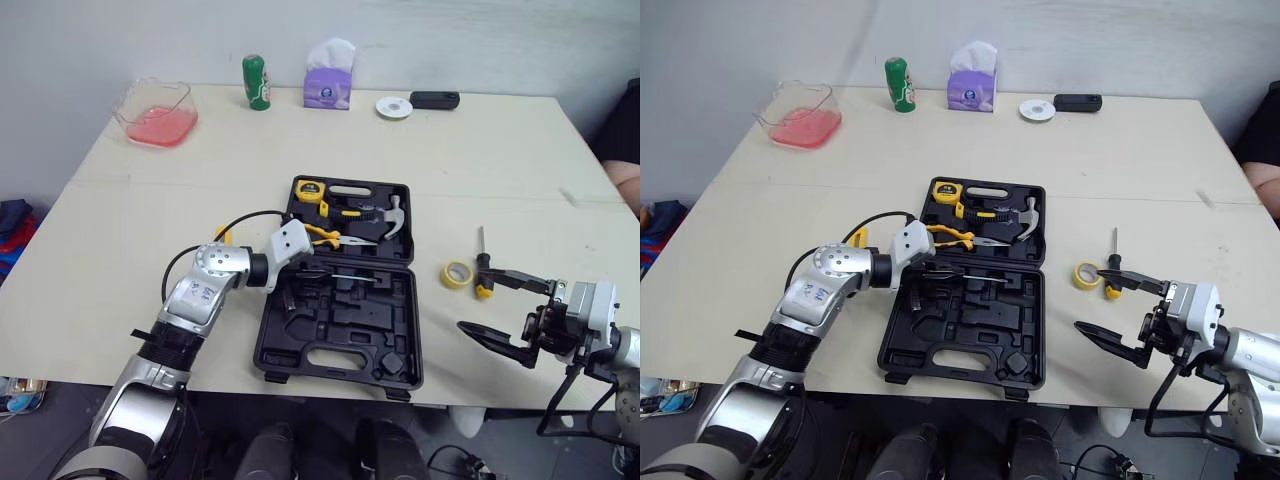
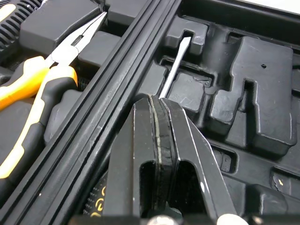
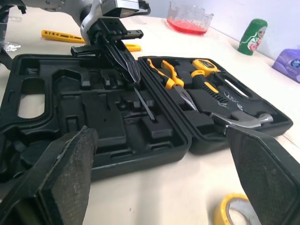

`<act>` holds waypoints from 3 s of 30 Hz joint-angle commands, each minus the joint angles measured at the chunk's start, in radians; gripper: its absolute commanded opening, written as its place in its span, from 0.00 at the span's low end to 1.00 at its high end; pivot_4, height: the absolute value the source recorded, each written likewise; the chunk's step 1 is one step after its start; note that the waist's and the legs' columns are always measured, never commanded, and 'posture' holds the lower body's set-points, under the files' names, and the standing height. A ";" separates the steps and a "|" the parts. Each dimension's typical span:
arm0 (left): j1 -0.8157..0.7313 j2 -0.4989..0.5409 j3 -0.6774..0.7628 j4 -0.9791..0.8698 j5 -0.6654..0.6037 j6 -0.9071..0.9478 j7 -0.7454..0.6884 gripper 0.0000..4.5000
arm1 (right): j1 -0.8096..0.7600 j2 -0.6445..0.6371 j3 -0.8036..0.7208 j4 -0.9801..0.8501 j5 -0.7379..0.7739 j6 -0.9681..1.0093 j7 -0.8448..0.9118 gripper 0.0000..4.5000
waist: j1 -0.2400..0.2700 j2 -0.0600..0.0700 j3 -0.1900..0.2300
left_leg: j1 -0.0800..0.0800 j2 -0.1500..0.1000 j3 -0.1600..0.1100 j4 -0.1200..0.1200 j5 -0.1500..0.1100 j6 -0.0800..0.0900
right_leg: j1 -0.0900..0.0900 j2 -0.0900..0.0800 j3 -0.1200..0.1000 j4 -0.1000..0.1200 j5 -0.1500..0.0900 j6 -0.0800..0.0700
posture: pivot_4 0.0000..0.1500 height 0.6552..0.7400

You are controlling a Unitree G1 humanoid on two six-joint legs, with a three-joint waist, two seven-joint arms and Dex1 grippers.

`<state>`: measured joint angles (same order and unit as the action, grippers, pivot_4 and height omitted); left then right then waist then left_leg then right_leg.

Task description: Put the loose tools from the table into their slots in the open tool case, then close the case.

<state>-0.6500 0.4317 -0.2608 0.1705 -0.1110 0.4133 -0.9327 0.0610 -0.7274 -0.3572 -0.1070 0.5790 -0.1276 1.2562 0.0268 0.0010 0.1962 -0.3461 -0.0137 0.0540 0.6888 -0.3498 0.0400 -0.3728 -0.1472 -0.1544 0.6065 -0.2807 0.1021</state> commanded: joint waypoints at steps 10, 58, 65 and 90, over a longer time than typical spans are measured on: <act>0.075 0.006 -0.041 0.027 0.048 0.024 0.073 0.02 | 0.001 0.008 -0.019 0.025 0.017 -0.043 0.002 1.00 | 0.000 0.013 -0.019 | 0.014 0.006 0.000 -0.003 -0.007 -0.003 | 0.014 -0.001 0.002 -0.012 0.000 0.000 | 1.00 1.00; 0.911 0.279 1.060 -0.126 -0.358 -0.391 0.095 0.99 | 0.098 0.092 -0.314 0.381 -0.193 -0.167 -0.604 1.00 | -0.009 0.018 -0.008 | -0.004 0.009 0.002 -0.006 -0.013 -0.005 | -0.005 -0.001 0.001 -0.015 -0.001 -0.003 | 1.00 1.00; 0.820 0.300 0.975 -0.299 -0.469 -0.221 0.115 0.99 | 0.107 0.101 -0.272 0.097 -0.086 0.027 -0.623 1.00 | -0.005 0.019 -0.007 | -0.005 0.009 0.002 -0.006 -0.012 -0.003 | -0.006 -0.001 0.000 -0.014 -0.002 -0.003 | 1.00 1.00; 0.285 0.286 0.390 -0.662 -0.624 0.038 -0.014 0.99 | -0.169 -0.161 -0.094 -0.451 0.325 1.411 -1.128 1.00 | 0.000 0.017 -0.006 | -0.008 0.011 0.006 -0.006 -0.009 -0.004 | -0.009 0.014 0.007 -0.014 0.000 -0.002 | 1.00 1.00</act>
<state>-0.3490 0.7162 0.1152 -0.4441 -0.7045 0.4443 -0.9548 -0.1014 -0.8919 -0.4513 -0.5304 0.9279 1.2698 0.1565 0.0268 0.0180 0.1904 -0.3544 -0.0023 0.0598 0.6832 -0.3589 0.0364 -0.3822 -0.1328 -0.1469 0.5926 -0.2811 0.1003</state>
